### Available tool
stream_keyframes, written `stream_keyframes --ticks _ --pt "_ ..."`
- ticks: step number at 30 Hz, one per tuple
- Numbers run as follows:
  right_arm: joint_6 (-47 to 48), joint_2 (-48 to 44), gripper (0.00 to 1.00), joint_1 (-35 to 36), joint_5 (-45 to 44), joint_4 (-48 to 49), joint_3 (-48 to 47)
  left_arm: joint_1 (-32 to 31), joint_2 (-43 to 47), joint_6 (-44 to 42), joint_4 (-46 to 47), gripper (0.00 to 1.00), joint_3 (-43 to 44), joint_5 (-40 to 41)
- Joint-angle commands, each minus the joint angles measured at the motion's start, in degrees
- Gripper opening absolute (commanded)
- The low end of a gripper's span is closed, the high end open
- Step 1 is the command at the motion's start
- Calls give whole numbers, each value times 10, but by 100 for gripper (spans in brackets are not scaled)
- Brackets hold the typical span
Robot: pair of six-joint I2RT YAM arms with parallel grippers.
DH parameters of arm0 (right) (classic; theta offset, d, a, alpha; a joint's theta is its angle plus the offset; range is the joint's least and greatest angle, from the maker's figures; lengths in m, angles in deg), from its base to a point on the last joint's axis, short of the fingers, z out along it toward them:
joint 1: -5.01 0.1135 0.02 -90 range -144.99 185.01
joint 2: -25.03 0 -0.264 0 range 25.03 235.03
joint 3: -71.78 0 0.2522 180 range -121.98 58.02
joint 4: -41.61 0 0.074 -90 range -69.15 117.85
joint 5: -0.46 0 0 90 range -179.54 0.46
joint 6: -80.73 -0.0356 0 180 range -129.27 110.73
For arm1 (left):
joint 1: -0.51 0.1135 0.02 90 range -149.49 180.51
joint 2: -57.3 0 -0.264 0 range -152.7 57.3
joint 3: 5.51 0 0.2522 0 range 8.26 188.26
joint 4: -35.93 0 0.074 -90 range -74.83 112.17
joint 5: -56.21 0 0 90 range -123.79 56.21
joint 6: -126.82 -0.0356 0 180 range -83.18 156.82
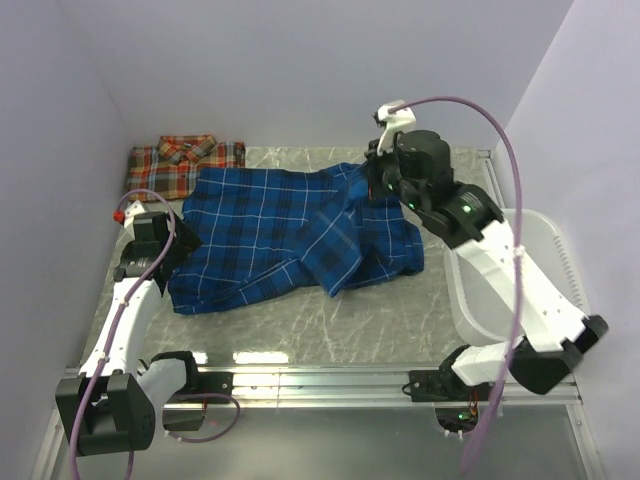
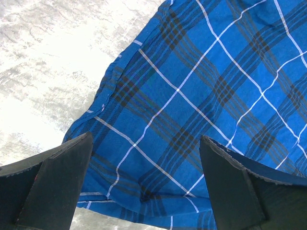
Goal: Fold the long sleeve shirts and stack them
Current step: Fold the shirt
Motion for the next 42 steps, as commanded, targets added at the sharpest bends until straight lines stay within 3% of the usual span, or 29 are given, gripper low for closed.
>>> stream_keyframes --ticks 1,8,13,16,17,18,20,22,27,31,35,42 --pt "27 8 0 -27 -208 141 15 3 5 -3 11 99 1 1" --pt "87 98 0 -111 -242 229 -12 3 0 -3 11 99 1 -1" --pt "72 165 0 -167 -279 206 -46 2 0 -2 6 99 4 5" --pt "13 210 1 -194 -275 154 -90 3 -4 -2 6 99 5 5" --pt "8 221 20 -197 -257 140 -117 2 -4 -2 6 99 5 3" --pt "7 233 32 -198 -238 126 -132 3 -5 -2 7 99 5 2" --pt "-11 262 50 -198 -191 68 -173 2 -8 -2 7 99 5 0" --pt "-40 260 56 -198 -164 31 -175 3 -11 -2 6 99 6 0" --pt "-96 174 62 -198 -25 52 -21 3 -26 1 8 99 6 -10" --pt "-156 111 61 -198 98 74 104 2 -63 12 11 99 35 -83" --pt "-206 61 60 -200 107 127 264 -11 -126 24 17 99 80 -112" --pt "-231 30 57 -272 158 187 400 -65 -277 41 19 99 185 -114"
